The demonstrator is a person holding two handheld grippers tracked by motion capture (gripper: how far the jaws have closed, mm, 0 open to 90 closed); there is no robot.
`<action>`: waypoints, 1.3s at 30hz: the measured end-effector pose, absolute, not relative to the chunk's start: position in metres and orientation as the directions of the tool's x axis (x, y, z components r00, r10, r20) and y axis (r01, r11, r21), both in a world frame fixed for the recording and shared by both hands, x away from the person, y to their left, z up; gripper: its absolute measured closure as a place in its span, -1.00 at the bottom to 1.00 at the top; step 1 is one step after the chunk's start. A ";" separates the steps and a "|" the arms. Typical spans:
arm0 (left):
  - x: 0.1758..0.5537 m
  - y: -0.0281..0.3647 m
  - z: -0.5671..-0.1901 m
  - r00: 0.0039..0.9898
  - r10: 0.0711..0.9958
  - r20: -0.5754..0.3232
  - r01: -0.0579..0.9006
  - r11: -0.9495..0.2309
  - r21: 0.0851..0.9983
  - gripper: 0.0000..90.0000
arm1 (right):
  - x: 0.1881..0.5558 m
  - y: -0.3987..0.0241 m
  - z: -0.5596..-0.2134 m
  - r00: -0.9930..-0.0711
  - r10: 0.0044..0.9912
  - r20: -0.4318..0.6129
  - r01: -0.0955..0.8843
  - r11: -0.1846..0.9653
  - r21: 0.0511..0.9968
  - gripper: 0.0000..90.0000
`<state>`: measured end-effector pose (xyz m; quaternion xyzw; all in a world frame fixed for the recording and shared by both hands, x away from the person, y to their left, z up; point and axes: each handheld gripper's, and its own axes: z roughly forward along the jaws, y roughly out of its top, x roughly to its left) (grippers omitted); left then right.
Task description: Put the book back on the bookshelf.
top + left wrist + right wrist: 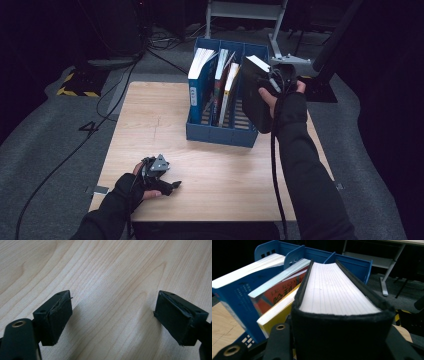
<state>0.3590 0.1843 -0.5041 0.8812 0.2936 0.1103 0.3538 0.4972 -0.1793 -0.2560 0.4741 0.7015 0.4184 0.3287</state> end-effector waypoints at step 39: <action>0.358 0.185 -0.504 0.806 0.592 -0.012 0.436 -0.579 0.689 -0.67 | 0.536 -0.173 -0.271 -0.189 0.982 -0.022 0.407 0.099 0.908 0.17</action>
